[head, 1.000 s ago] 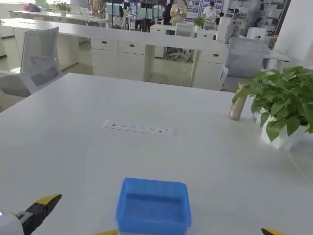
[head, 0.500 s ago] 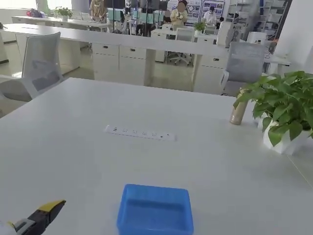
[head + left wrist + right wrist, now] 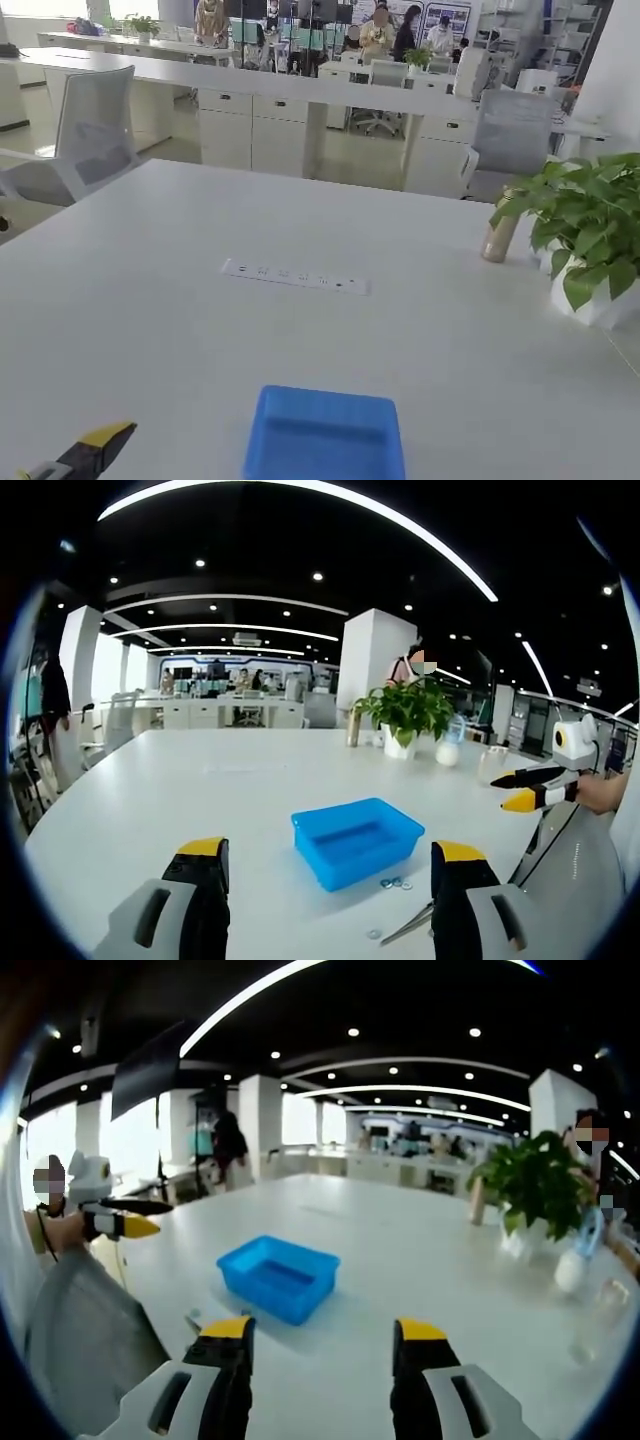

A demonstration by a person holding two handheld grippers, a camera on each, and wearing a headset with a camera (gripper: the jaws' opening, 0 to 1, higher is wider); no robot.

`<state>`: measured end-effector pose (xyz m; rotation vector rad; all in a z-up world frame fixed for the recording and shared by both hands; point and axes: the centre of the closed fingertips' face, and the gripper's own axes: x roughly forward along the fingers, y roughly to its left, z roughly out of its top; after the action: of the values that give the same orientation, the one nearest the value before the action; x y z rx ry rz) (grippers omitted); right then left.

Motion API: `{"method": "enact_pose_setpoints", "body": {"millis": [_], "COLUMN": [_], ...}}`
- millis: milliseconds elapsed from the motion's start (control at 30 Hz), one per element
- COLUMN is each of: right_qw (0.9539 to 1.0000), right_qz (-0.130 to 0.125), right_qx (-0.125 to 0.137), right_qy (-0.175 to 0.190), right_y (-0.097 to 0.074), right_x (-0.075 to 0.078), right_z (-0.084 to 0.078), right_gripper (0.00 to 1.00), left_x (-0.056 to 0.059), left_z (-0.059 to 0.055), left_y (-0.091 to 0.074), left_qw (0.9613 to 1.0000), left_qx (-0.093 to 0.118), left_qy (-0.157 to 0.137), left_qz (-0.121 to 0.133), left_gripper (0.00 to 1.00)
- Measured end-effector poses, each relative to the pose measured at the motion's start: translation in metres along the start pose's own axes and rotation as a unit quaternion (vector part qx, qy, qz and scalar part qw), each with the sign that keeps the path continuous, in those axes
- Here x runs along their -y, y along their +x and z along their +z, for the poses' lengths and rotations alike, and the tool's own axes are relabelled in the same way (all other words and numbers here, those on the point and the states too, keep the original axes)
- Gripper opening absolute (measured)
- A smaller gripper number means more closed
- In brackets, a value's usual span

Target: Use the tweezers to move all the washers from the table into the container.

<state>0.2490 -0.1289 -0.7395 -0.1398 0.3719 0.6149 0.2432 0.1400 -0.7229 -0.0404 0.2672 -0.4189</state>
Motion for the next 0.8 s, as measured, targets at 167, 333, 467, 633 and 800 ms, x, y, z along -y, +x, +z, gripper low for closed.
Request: {"method": "enact_pose_setpoints", "body": {"millis": [167,333,467,633,800], "right_qw": [0.9999,0.9998,0.9989,0.9974,0.9952], "right_qz": [-0.002,0.003,0.008,0.032,0.069], "right_qx": [-0.004,-0.01,-0.027,-0.041,-0.042], "right_qy": [-0.01,-0.014,-0.037,-0.05,-0.055], "right_y": [-0.001,0.0,0.002,0.004,0.011], "right_x": [0.001,0.0,-0.005,-0.015,-0.029], "right_z": [-0.002,-0.003,-0.004,-0.004,0.002], "right_gripper": [0.53,0.53,0.54,0.52,0.47], "left_x": [0.0,0.0,0.0,0.002,0.009], "left_z": [-0.001,-0.001,-0.005,-0.013,-0.02], "left_y": [0.0,0.0,-0.001,0.0,0.0], "left_qw": [1.0,1.0,0.9998,0.9989,0.9972], "left_qx": [-0.004,-0.007,-0.019,-0.045,-0.066], "left_qy": [0.0,0.004,0.007,-0.001,-0.002], "left_qz": [0.001,0.001,0.0,-0.015,-0.036], "left_gripper": [0.84,0.82,0.76,0.73,0.67]}}
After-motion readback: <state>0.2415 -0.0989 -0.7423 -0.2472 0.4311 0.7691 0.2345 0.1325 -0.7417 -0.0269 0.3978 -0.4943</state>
